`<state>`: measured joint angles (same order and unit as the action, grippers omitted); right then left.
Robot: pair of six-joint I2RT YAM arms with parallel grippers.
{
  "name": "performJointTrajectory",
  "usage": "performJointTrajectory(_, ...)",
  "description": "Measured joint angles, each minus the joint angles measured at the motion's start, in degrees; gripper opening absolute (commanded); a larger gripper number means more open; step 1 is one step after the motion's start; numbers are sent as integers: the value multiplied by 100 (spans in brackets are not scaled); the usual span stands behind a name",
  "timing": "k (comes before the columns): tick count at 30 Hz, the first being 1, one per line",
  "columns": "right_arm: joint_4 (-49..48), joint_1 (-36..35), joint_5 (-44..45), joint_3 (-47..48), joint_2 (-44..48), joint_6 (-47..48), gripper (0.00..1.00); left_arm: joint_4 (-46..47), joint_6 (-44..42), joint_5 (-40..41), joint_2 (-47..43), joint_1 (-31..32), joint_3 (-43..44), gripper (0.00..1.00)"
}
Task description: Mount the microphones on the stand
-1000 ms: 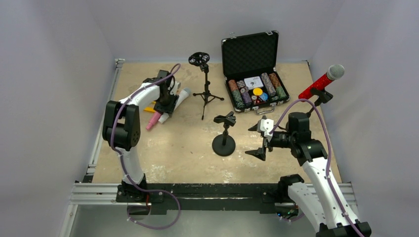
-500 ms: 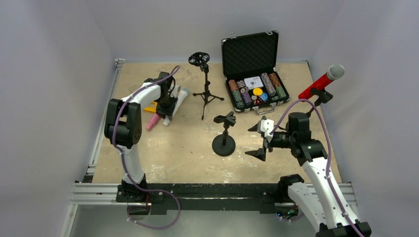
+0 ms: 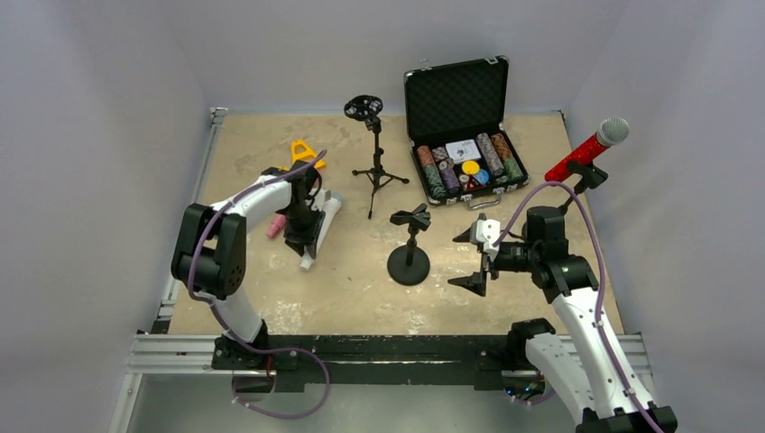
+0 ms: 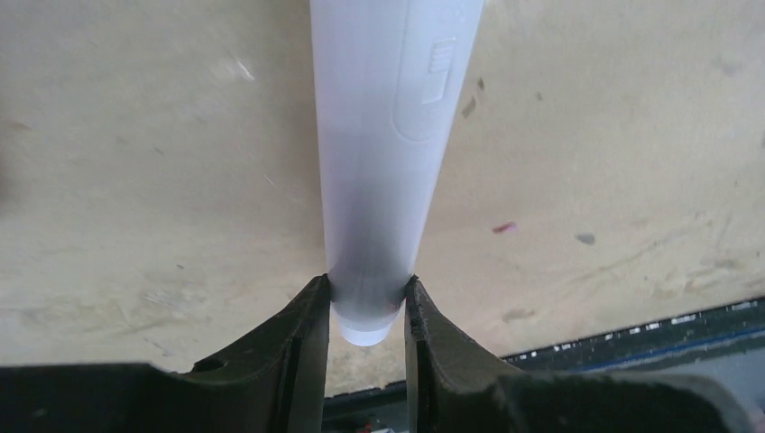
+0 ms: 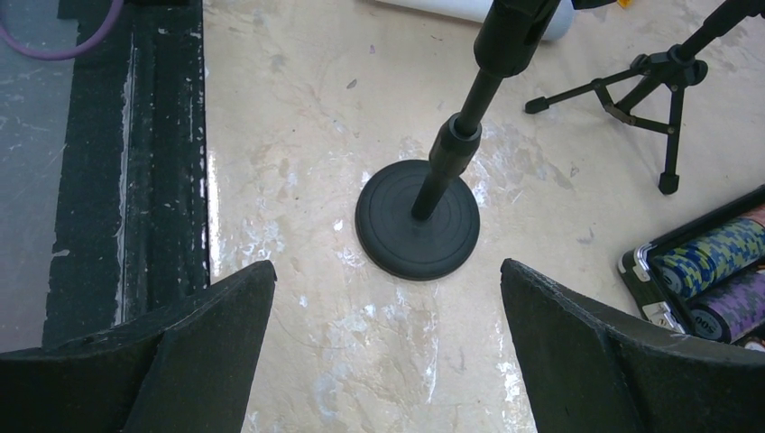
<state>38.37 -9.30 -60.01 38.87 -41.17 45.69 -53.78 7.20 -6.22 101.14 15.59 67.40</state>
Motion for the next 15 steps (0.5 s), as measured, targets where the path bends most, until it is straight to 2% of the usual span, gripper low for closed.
performJointTrajectory(4, 26, 4, -48, 2, 7, 26, 99, -243, 151, -245, -321, 166, -334, 43)
performJointTrajectory(9, 61, 11, -92, 2, 9, 46, 99, -326, 245, -197, -286, 166, -48, 47)
performJointTrajectory(15, 79, 96, -103, 2, 42, 46, 99, -177, 249, -166, 262, 166, 638, 51)
